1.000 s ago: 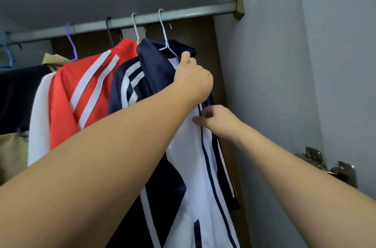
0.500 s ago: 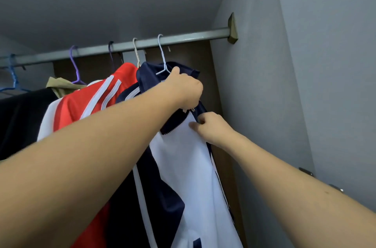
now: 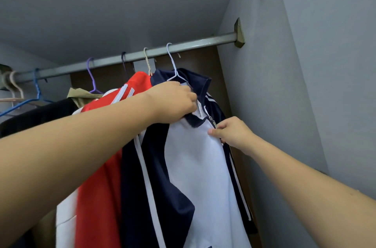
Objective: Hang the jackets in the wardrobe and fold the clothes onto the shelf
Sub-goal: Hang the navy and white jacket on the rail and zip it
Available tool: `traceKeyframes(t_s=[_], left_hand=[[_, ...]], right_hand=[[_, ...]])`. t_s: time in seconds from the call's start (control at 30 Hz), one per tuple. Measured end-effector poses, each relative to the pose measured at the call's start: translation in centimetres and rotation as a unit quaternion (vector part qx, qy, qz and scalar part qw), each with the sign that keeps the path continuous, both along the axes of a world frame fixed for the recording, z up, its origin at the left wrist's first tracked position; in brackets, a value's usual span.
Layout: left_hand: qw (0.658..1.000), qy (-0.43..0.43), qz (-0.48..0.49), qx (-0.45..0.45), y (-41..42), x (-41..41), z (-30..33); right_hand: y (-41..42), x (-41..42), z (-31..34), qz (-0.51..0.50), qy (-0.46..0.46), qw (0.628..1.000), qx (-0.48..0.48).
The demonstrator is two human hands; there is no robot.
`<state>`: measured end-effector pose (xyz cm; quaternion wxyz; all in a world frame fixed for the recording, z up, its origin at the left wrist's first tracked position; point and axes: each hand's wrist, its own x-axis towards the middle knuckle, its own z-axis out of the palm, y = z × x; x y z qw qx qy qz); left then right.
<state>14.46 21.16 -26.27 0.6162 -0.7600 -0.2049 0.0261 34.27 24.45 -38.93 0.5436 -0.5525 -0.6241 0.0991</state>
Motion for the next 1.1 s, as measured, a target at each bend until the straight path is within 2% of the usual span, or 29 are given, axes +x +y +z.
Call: traceKeyframes(t_s=[0.07,0.13,0.17,0.2,0.27,0.33,0.4,0.47,0.5,0.57,0.67,0.77,1.0,1.1], left_hand=[[0.976,-0.197,-0.040,-0.081,0.2,0.7,0.9],[0.921,-0.366,-0.041,-0.130,1.0,1.1,2.8],[0.904,-0.406,-0.031,-0.130,1.4,1.4,3.6],[0.904,-0.415,-0.022,-0.100,2.0,1.7,4.1],[0.926,-0.378,-0.019,-0.016,3.0,2.1,3.9],[0.948,-0.312,-0.024,0.054,3.5,2.2,3.2],[0.964,-0.210,-0.061,0.149,3.8,2.0,2.6],[0.963,-0.082,-0.129,0.220,4.3,2.2,1.8],[0.963,-0.023,-0.165,0.211,4.3,2.5,1.3],[0.975,0.020,-0.193,0.106,4.0,3.8,-0.2],[0.988,-0.051,-0.095,-0.107,4.0,5.4,-1.4],[0.973,-0.069,-0.024,-0.220,4.8,5.7,-1.5],[0.953,-0.090,-0.029,-0.287,5.7,5.6,-1.8],[0.979,-0.026,-0.072,-0.188,5.8,5.1,-2.3]], right_hand=[[-0.1,-0.1,-0.1,0.002,-0.001,1.000,-0.005],[-0.2,-0.3,0.0,-0.002,0.004,1.000,-0.006],[-0.3,-0.5,0.0,-0.012,-0.004,1.000,-0.005],[-0.4,-0.9,0.1,-0.024,-0.015,1.000,-0.003],[-0.8,-1.5,0.2,-0.031,-0.026,0.999,0.005],[-1.0,-1.9,0.0,0.008,0.008,1.000,0.019],[-1.2,-1.7,-0.8,0.067,0.068,0.995,0.014],[-1.3,-1.3,-1.7,0.106,0.096,0.990,0.007],[-1.2,-1.1,-2.0,0.117,0.103,0.988,0.008],[-0.9,-0.7,-2.6,0.128,0.130,0.983,0.017],[-0.2,-0.1,-3.4,0.128,0.178,0.975,0.033],[0.3,-0.2,-3.7,0.118,0.185,0.975,0.039],[0.9,-0.5,-3.4,0.085,0.214,0.973,0.022],[0.5,-0.5,-3.3,0.090,0.229,0.969,0.007]])
